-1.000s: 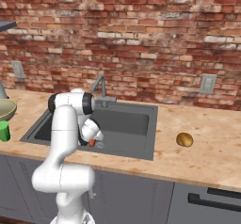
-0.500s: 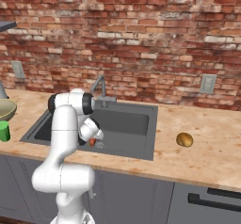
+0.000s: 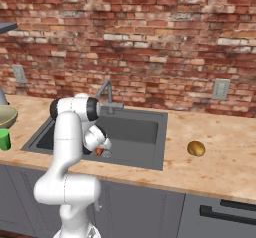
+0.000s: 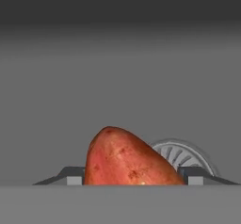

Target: Remove the potato and sweet potato from the sink. Then move the bowl and cup from the counter to the sink for washing.

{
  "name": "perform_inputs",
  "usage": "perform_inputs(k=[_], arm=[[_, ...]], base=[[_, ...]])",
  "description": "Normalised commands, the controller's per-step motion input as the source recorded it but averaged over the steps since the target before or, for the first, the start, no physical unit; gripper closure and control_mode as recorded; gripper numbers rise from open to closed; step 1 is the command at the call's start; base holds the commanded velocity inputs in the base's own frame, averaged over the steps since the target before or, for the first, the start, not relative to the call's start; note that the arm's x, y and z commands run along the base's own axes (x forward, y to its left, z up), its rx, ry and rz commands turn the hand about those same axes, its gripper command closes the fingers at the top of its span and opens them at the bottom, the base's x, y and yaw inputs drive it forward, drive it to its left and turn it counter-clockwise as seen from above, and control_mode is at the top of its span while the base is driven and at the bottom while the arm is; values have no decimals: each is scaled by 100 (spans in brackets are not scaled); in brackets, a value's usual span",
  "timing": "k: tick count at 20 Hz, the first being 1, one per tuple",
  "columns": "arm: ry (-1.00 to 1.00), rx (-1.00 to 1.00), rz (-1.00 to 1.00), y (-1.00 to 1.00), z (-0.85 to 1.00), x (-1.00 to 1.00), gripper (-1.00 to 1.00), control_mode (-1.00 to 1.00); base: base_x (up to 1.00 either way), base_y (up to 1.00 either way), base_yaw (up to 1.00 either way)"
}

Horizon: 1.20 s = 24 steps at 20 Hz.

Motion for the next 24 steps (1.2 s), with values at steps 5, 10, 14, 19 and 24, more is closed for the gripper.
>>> perform_inputs(k=[5, 10, 14, 19, 24], arm=[[-1, 0, 2, -5, 20, -11, 100, -100], [-11, 0, 7, -2, 37, -3, 100, -100], [-13, 0, 9, -3, 41, -3, 100, -100], [-9, 0, 9, -5, 37, -11, 100, -100], [-3, -1, 9, -8, 34, -18, 100, -100]], base=[[0, 0, 0], [0, 0, 0], [0, 0, 0], [0, 0, 0], [0, 0, 0]])
